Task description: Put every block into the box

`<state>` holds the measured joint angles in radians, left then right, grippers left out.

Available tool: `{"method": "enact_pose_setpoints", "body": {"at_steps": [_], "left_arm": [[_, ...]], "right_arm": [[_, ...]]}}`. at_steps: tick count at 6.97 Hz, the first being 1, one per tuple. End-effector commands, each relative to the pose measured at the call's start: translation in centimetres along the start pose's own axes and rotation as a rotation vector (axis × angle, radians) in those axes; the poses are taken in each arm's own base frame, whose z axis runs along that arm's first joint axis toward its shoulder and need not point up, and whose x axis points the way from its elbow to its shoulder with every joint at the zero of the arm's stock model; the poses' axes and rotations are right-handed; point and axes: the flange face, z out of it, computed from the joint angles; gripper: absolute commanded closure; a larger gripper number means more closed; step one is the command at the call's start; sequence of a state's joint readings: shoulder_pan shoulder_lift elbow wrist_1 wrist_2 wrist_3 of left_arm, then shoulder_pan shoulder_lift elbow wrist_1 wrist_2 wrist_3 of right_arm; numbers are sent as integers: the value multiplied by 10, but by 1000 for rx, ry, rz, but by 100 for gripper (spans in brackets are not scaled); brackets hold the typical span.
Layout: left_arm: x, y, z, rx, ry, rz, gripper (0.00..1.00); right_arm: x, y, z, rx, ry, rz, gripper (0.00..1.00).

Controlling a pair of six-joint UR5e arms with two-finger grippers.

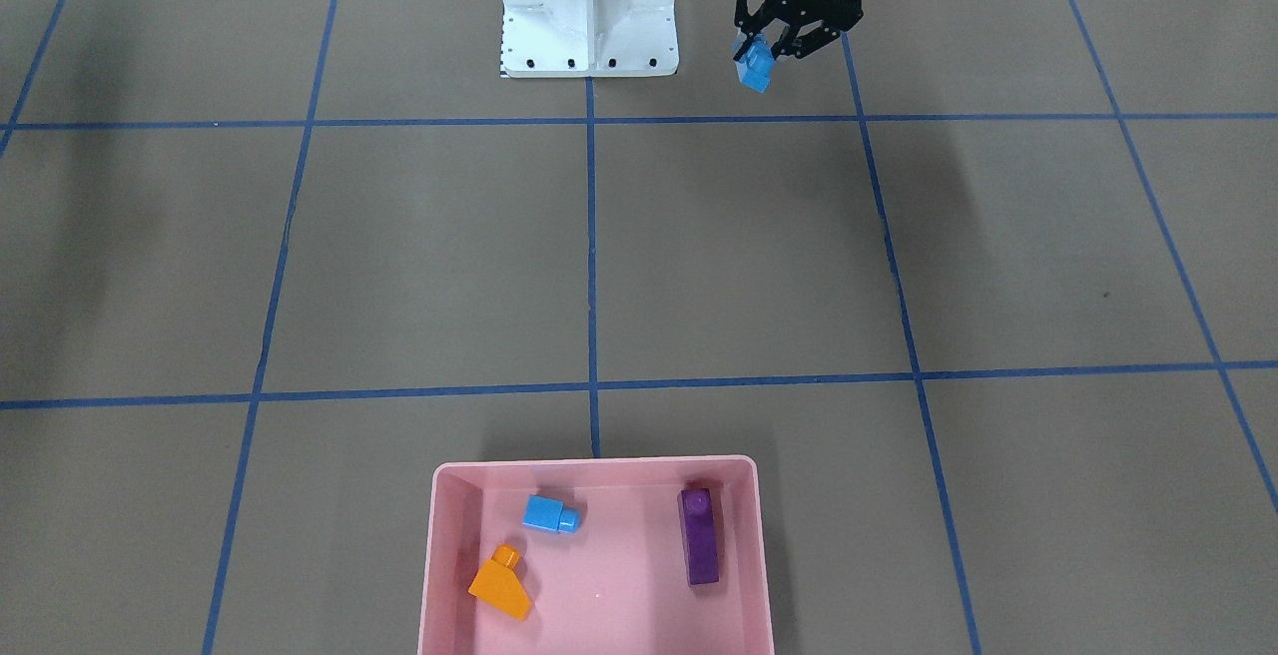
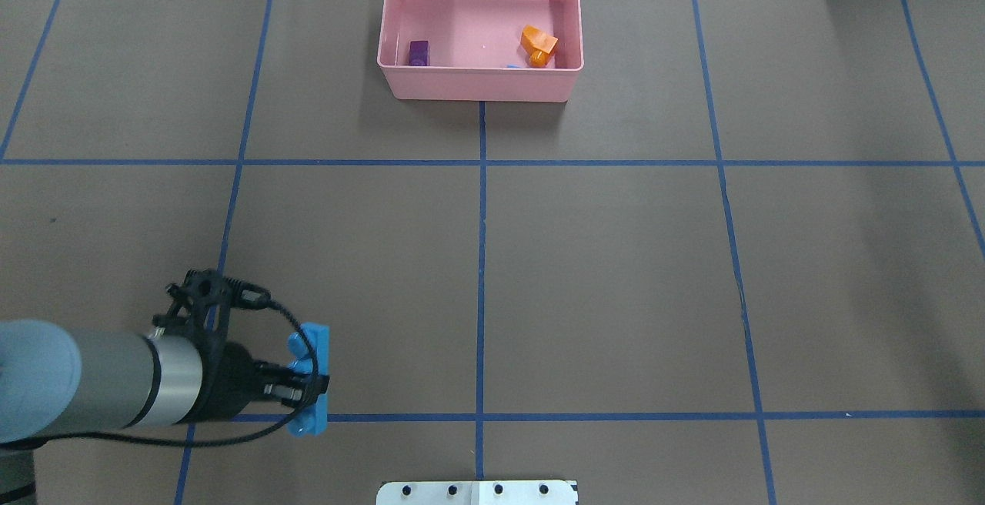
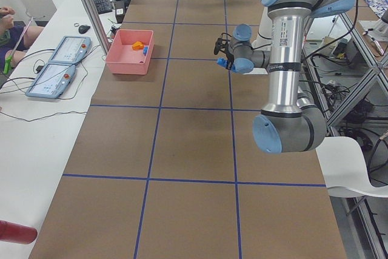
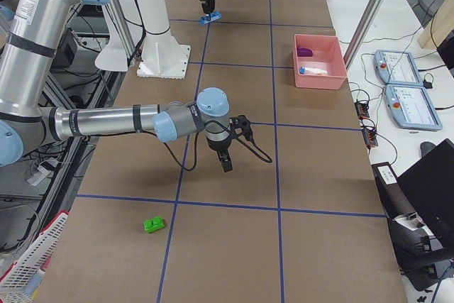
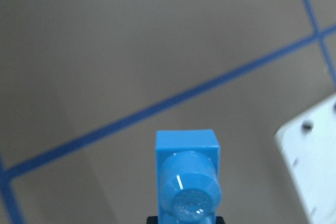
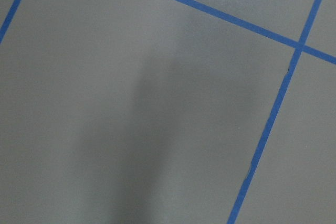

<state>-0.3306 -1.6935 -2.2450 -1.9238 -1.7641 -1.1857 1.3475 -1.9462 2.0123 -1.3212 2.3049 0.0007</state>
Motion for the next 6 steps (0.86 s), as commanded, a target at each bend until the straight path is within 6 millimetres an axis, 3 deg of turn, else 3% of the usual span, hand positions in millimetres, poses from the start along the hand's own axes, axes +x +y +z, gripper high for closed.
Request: {"method": "enact_pose_setpoints", "body": {"at_steps": [1,2,5,6], "left_arm": [[67,-101,-30,53,-102,-90,100],[73,-146,-23,75,-128,-129,100],[96,-358,8,33,-207,-316,100],[99,-410,22,32,-257,-358,100]], "right_arm": [[27,29,3,-15,6,-10,1],[34,43,5,-26,11,-5,1],[47,67,7,-40,15,13,1],[49,68,8,-44,14,19,1]]}}
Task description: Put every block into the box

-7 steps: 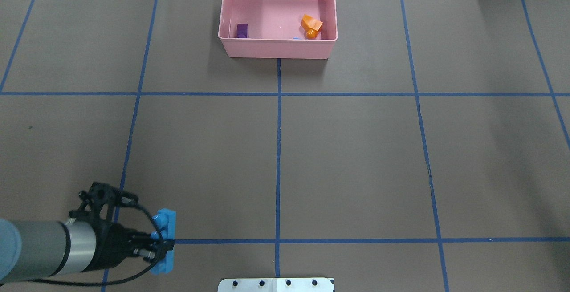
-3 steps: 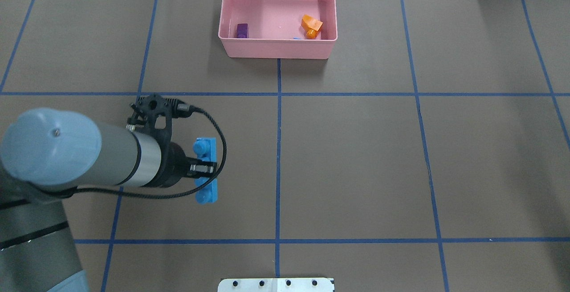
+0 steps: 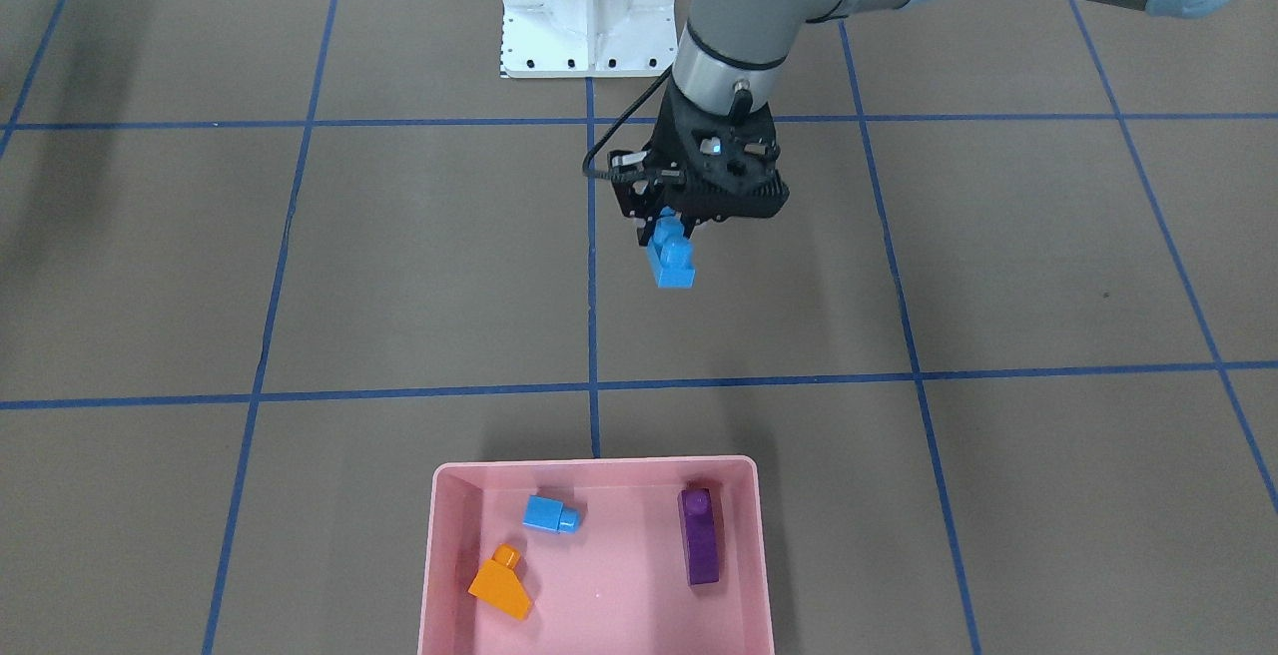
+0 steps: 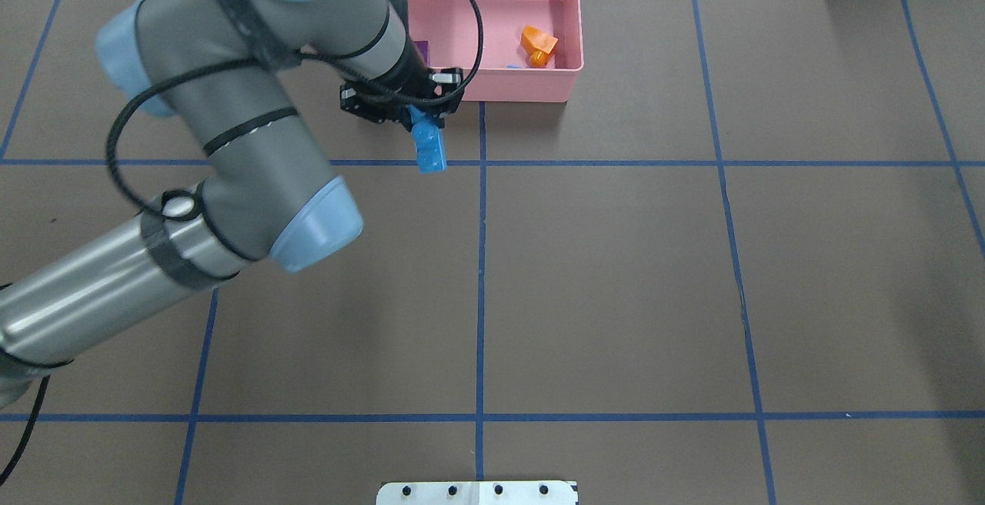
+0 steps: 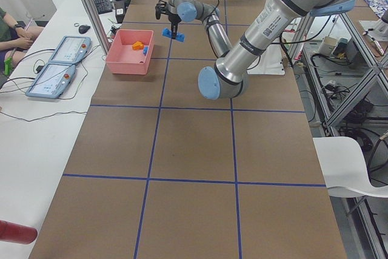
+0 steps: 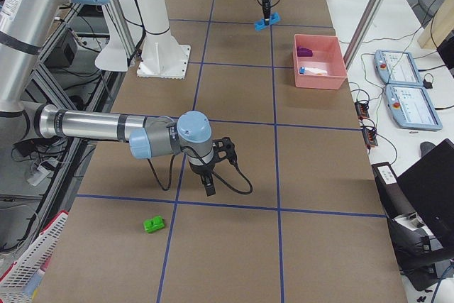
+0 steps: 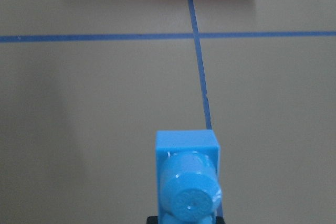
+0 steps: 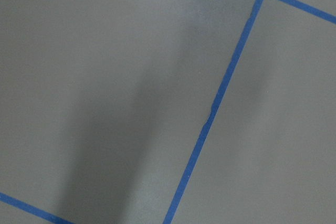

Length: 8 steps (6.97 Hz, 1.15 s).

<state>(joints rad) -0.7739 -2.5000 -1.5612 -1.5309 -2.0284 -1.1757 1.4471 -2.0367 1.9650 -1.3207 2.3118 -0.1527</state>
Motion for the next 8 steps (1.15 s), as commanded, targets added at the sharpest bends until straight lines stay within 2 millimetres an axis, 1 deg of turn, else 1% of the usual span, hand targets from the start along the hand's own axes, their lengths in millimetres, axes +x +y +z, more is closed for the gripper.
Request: {"method": "enact_pose_setpoints", "body": {"at_steps": [1,2,3,4,5,6,7,8], "left_arm": [[37,-106,12,6,-78,-74,100],[46,-143,12,14,-110,-116,100],[56,-172,24,19,-122,-144,100],[42,-190,47,34,-112,-182,100],[29,-206,57,40,-120,-198,100],[27,-208,60,46,-106,-193,75],[32,-206,60,46,-96,-154,1],[37,-203,59,44,-89,-145,0]], "right_arm": [[3,5,3,-8,-1,11,1],[4,11,5,-18,-2,20,1],[6,17,9,-28,-4,30,0],[6,20,9,-30,-4,32,1],[7,21,9,-32,-5,31,0],[7,24,10,-34,-5,33,1],[7,27,11,-27,-4,29,1],[6,30,10,-24,-3,28,1]]}}
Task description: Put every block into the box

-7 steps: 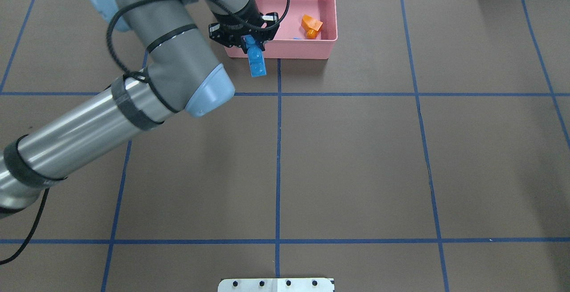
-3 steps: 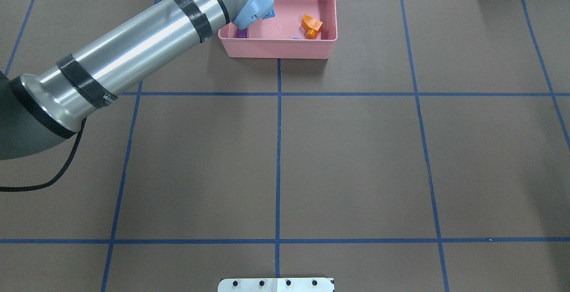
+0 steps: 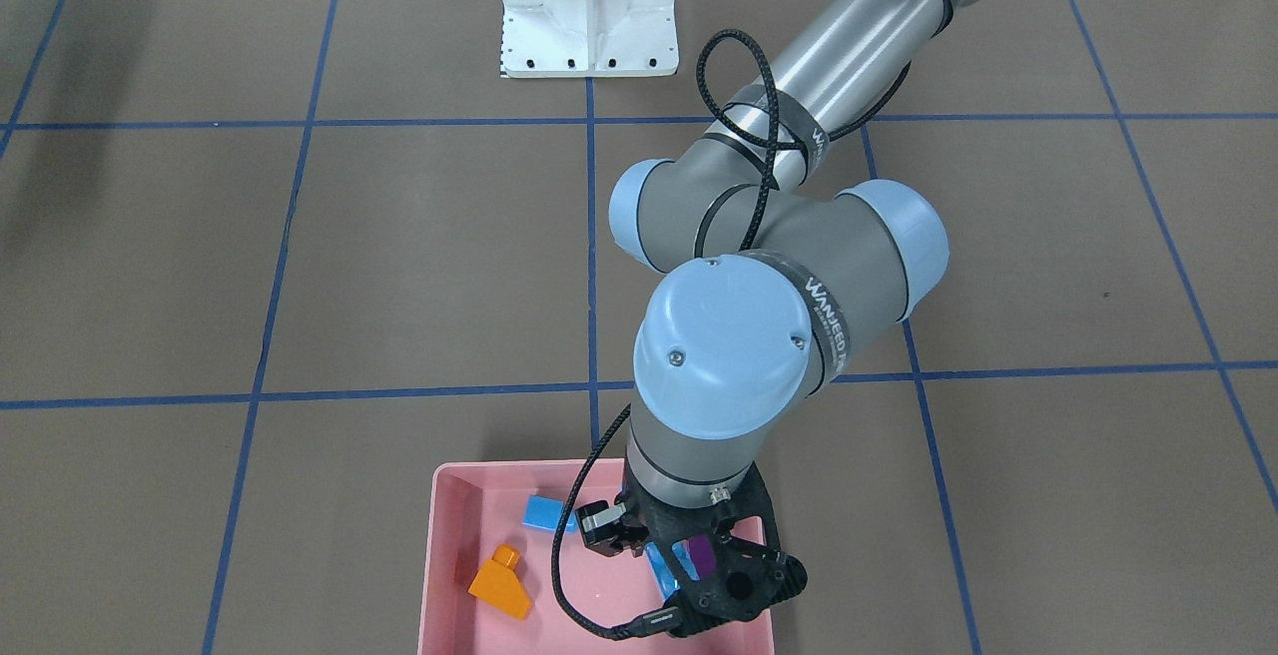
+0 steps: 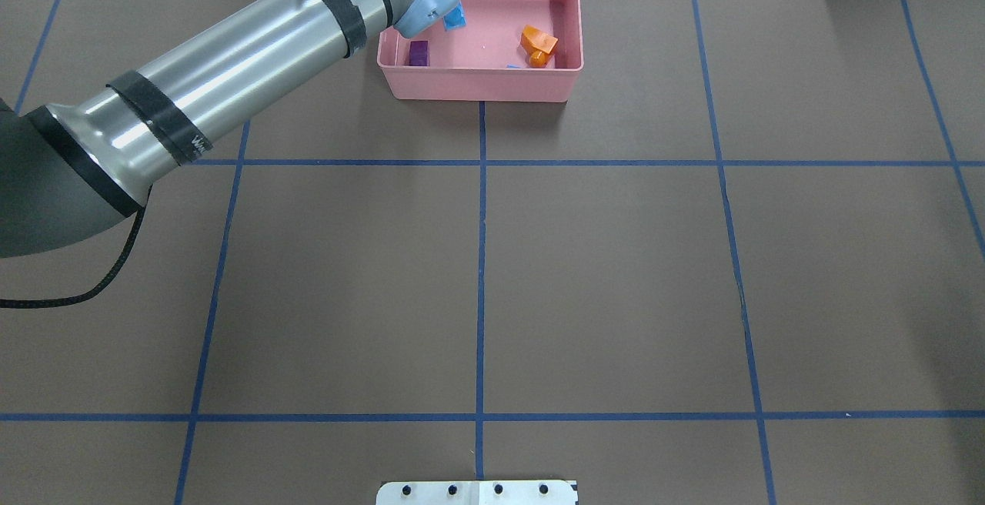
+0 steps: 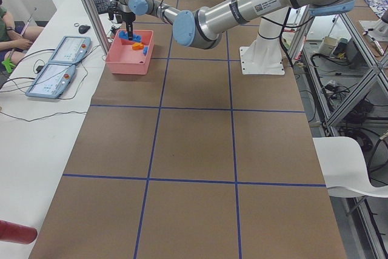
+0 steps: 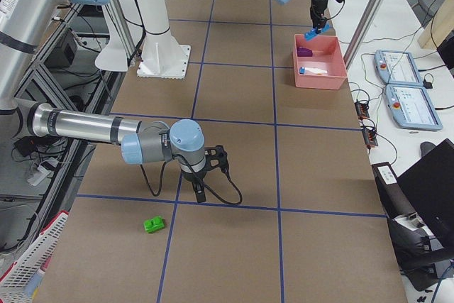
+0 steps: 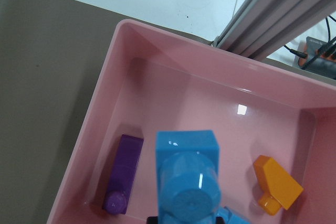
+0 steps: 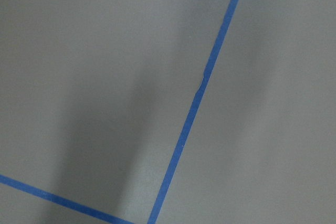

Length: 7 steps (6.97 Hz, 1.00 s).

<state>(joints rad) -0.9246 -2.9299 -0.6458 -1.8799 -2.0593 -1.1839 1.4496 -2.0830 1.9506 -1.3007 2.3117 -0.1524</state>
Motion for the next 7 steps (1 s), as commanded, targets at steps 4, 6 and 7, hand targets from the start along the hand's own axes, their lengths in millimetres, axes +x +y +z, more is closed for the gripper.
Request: {"method": "enact_pose_setpoints", "body": {"at_steps": [4,6,7], "left_arm": [[-53,37,-19,-127,84,210,0],[-187,87,-12,-152,42,439,0],[-300,112,-11,-146,26,591,0]], "right_arm": [[2,40,10,4,-1,4,0],[24,86,41,35,3,6,1],[34,99,55,57,4,38,1]]}}
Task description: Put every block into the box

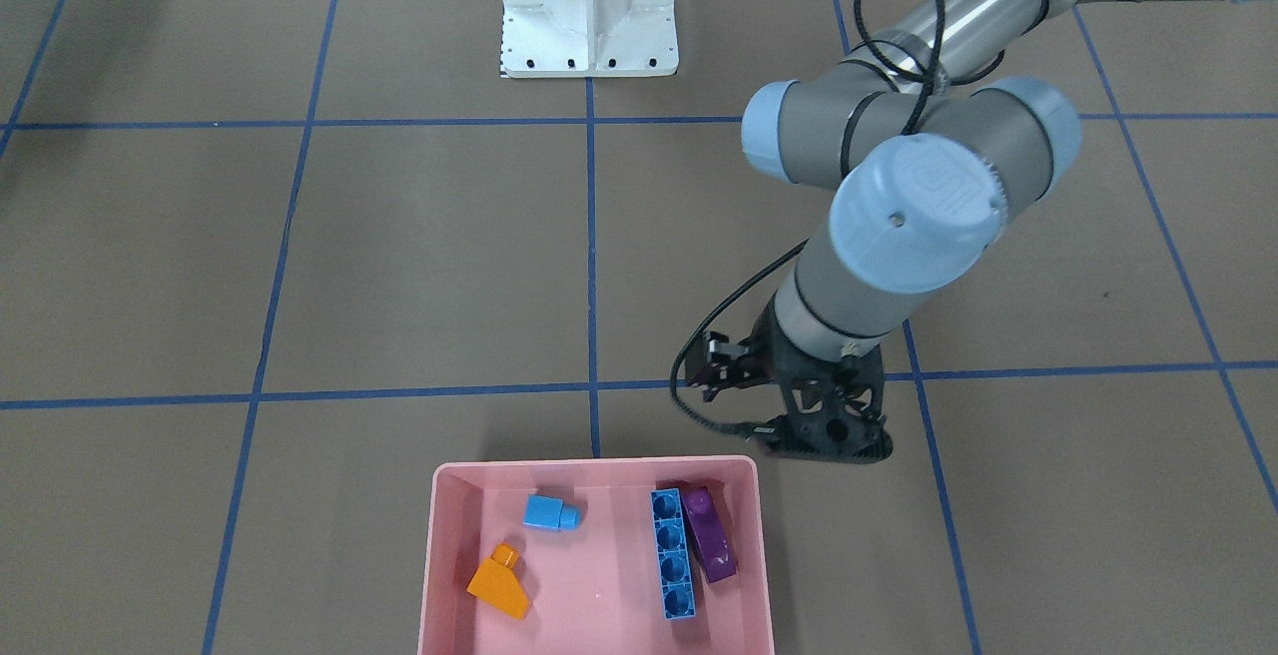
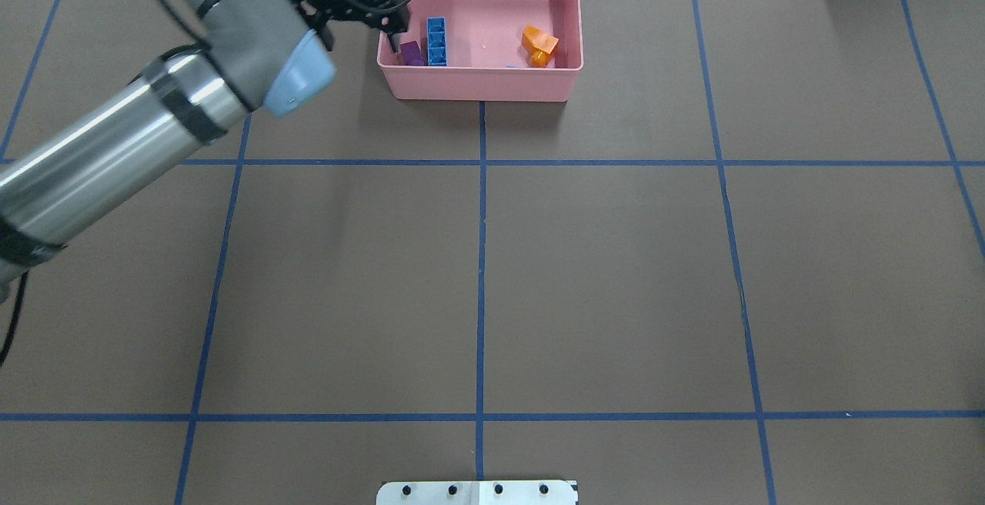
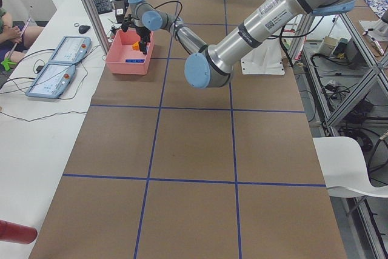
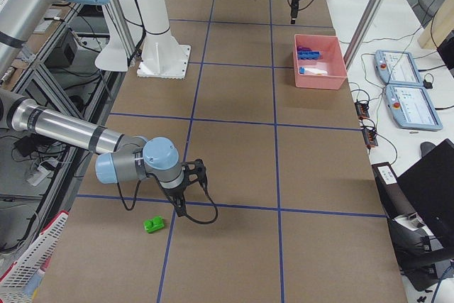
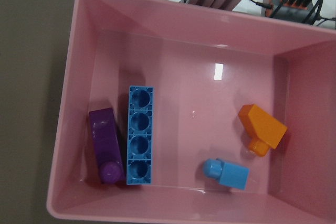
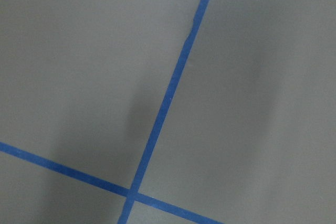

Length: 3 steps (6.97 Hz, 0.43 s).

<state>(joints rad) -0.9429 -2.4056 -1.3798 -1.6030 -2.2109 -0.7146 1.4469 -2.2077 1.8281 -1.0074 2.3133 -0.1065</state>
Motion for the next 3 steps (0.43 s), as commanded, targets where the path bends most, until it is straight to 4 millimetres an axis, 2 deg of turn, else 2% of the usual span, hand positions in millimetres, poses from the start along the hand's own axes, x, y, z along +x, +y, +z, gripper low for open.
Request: {"method": "enact_pose_setpoints", "body": {"at_steps": [1,2,3], "left_arm": [[-182,130,-5,-31,-69,287,0],[-257,165,-15,-55,-108,401,0],[-318,191,-19,-90,-128,482,0]], "right_arm": [[11,22,22,11,-6,30,1],[0,15,33,-38,-24,31,1],[-18,9,54,-128,-29,25,0]]}}
